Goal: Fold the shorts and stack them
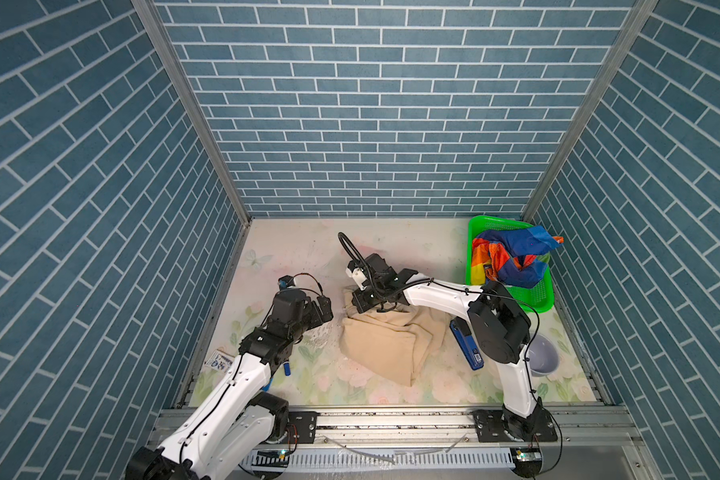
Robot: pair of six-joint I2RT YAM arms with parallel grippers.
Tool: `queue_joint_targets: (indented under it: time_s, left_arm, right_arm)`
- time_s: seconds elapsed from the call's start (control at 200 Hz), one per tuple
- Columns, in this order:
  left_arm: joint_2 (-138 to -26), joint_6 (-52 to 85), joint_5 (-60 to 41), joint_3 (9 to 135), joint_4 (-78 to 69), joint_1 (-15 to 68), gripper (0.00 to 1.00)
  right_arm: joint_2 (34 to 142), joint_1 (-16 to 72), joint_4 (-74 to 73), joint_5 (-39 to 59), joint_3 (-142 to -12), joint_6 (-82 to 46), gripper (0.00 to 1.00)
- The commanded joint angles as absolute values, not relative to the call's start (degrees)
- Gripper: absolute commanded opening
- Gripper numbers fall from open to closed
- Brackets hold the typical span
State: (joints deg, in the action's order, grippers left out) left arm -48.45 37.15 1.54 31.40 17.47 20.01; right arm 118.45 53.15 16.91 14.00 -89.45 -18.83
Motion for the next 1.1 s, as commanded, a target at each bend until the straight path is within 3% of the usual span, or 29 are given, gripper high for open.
queue_joint_targets:
  time_s: [0.0,0.47,0.56,0.705,0.745,0.825,0.85,1.095]
  left_arm:
    - [-47.14,37.43,1.32,31.85,18.37,19.51,1.0]
    - [-35.43,37.86,2.57,42.52,28.86,19.16,0.99]
    - [-31.8,37.7,4.85,44.08,31.28,19.16,0.99]
    - [-30.1,36.54,7.9,44.12,33.39,19.16,1.0]
    - [-30.64,36.5,8.0,43.96,33.38,19.16,1.0]
    - [-32.43,35.78,7.59,43.82,33.23,19.16,0.99]
    - [-33.11,35.57,7.65,43.79,33.22,19.16,1.0]
    - [-42.95,32.48,9.34,43.19,28.64,19.16,1.0]
  right_arm:
    - [112.67,53.31,17.03,19.53,-95.78,-15.57,0.0]
    - [105.33,49.36,15.29,41.85,-110.1,-17.25,0.0]
    - [104.17,48.7,15.21,37.78,-107.43,-17.4,0.0]
    - [106.83,44.34,17.59,20.67,-103.08,-20.74,0.0]
    - [108.77,42.65,19.82,14.68,-103.53,-21.67,0.11]
    - [113.93,39.25,25.39,7.4,-106.44,-23.33,0.6]
    - [115.45,38.35,27.6,6.1,-107.7,-24.14,0.69]
    - [111.82,38.92,29.43,-5.15,-100.37,-19.34,0.85]
